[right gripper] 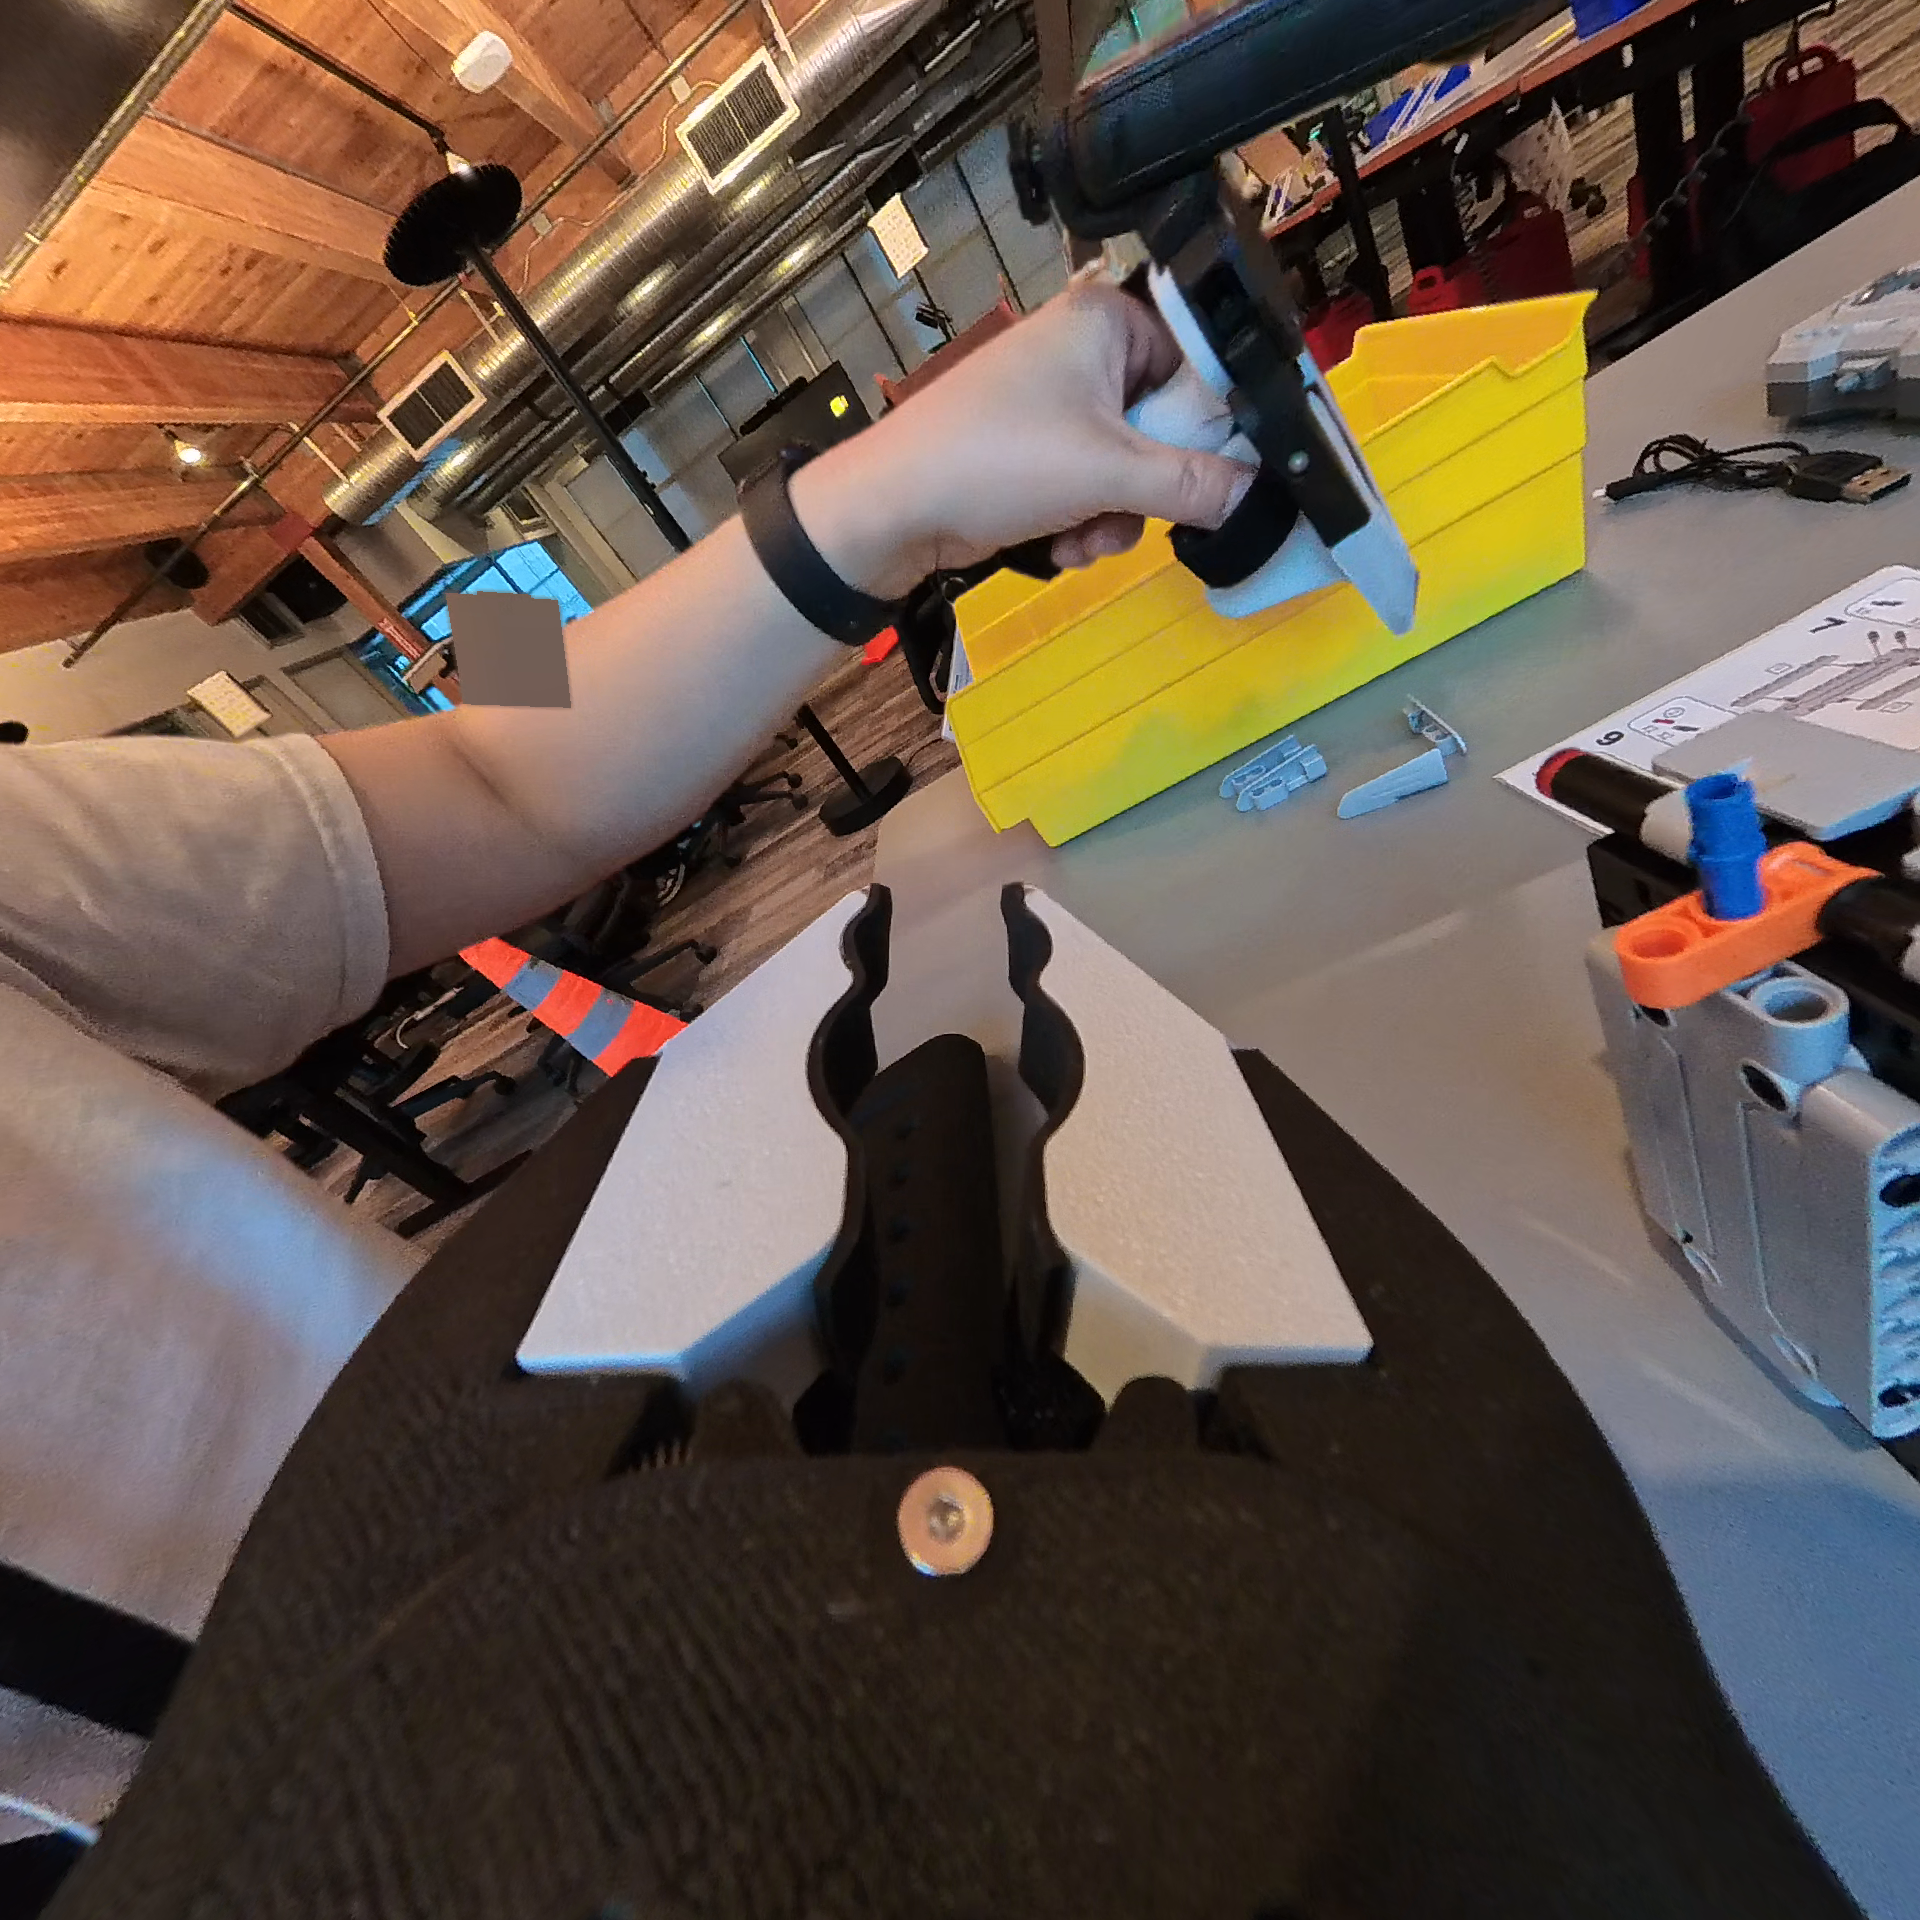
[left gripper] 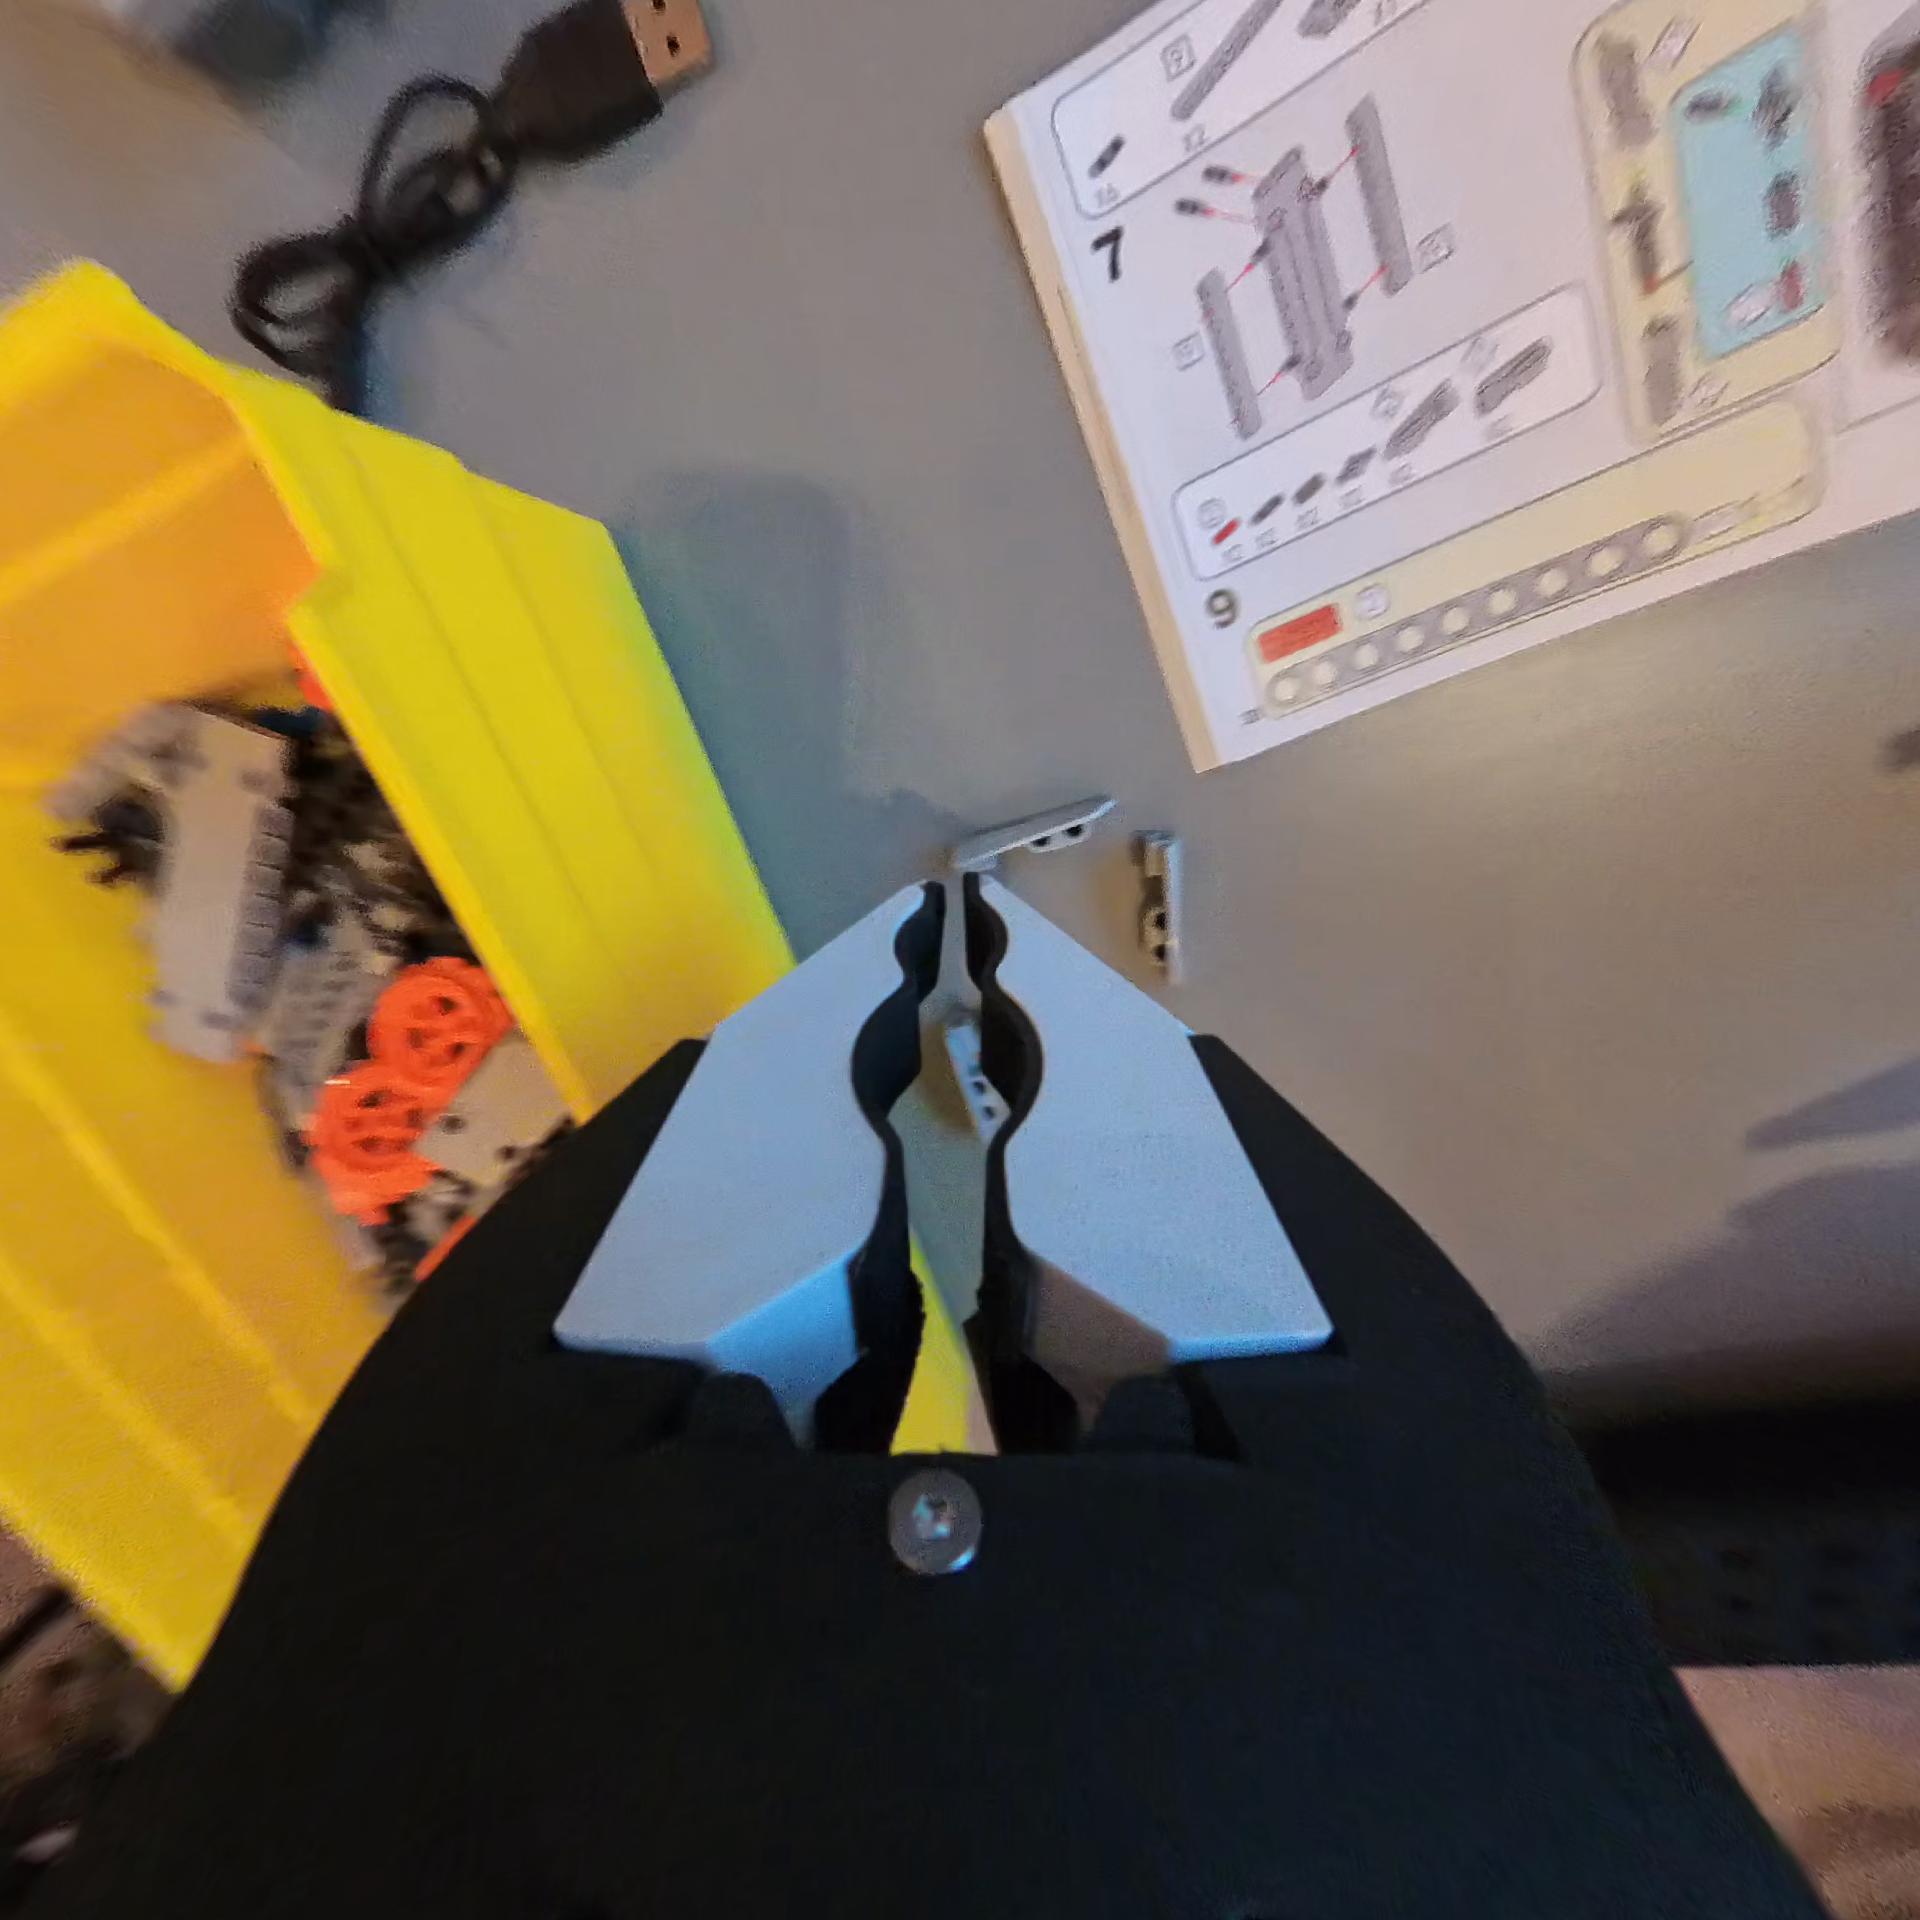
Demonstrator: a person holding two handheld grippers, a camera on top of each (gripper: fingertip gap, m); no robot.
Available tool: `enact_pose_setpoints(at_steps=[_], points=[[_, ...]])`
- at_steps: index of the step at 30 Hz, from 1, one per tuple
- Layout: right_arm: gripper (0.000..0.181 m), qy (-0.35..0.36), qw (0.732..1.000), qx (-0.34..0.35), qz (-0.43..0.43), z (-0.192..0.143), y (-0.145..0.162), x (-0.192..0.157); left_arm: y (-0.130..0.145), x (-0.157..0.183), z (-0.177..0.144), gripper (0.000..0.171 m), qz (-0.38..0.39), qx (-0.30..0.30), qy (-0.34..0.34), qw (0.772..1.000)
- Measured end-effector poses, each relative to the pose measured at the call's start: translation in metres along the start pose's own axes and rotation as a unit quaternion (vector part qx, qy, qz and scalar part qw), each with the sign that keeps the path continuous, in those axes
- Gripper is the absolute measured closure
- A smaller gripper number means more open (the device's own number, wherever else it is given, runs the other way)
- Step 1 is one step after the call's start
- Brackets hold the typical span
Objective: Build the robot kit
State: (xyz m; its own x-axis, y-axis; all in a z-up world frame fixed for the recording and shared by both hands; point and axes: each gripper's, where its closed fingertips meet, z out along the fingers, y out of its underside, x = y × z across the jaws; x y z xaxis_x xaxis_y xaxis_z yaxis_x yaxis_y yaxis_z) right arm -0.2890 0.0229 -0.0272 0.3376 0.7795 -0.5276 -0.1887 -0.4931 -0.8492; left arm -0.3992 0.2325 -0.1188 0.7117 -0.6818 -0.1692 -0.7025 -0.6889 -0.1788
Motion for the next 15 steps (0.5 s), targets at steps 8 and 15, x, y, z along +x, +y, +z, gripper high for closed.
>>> enact_pose_setpoints(at_steps=[8,15], points=[[0.16,-0.006,1.0,0.007,-0.003,-0.002,-0.004,-0.005,0.002,0.011,-0.006,0.148,-0.119,0.055,0.037,0.991],[0.16,-0.005,1.0,0.002,-0.019,-0.001,-0.003,-0.01,0.011,0.023,0.0,0.149,-0.24,0.025,0.073,0.968]])
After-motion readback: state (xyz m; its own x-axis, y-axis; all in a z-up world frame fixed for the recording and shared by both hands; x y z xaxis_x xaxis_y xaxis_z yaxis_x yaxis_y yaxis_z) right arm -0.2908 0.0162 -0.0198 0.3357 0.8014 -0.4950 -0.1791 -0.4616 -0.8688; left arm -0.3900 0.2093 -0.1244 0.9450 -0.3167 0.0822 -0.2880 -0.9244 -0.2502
